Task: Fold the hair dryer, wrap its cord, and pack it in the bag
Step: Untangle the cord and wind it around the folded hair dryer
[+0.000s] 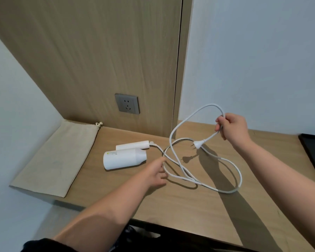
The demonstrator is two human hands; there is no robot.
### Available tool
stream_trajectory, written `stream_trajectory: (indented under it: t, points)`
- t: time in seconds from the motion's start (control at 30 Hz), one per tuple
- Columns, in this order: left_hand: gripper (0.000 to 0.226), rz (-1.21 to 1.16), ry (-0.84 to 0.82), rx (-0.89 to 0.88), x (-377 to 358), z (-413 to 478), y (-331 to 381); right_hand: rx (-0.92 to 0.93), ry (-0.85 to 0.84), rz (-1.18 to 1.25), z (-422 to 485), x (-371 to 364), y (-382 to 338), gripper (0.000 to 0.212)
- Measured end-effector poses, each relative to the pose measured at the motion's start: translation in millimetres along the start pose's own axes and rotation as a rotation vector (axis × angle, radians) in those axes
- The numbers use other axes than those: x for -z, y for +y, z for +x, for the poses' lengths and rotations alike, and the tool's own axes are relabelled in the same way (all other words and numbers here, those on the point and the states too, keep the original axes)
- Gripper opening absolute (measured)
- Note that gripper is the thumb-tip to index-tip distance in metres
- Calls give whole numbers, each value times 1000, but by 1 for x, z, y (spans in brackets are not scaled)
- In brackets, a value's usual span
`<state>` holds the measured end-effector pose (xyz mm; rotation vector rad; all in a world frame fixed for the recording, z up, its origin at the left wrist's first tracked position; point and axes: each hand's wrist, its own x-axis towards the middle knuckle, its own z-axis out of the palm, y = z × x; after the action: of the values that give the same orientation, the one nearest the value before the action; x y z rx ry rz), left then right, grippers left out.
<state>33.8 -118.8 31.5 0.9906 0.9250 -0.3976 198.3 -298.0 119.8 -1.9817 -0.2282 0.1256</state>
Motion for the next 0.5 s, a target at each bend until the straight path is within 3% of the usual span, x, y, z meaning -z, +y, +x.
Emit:
stream_trajectory:
  t: [0.1,0.2,0.37,0.5]
  points:
    - [55,101,-45,-99,-22,-7,-4,-1,-14,1,-5,6,10,29]
    - [36,73,-55,-161,-26,-14,3,2,-26,38,-10,13,11,26]
    - [41,478,-11,-399,-10,-25,20,-58,-96,80,-19,8,17,29]
    - [38,452,-29,-490,2,-31,30,-173,-186,116,-27,-11,28,27]
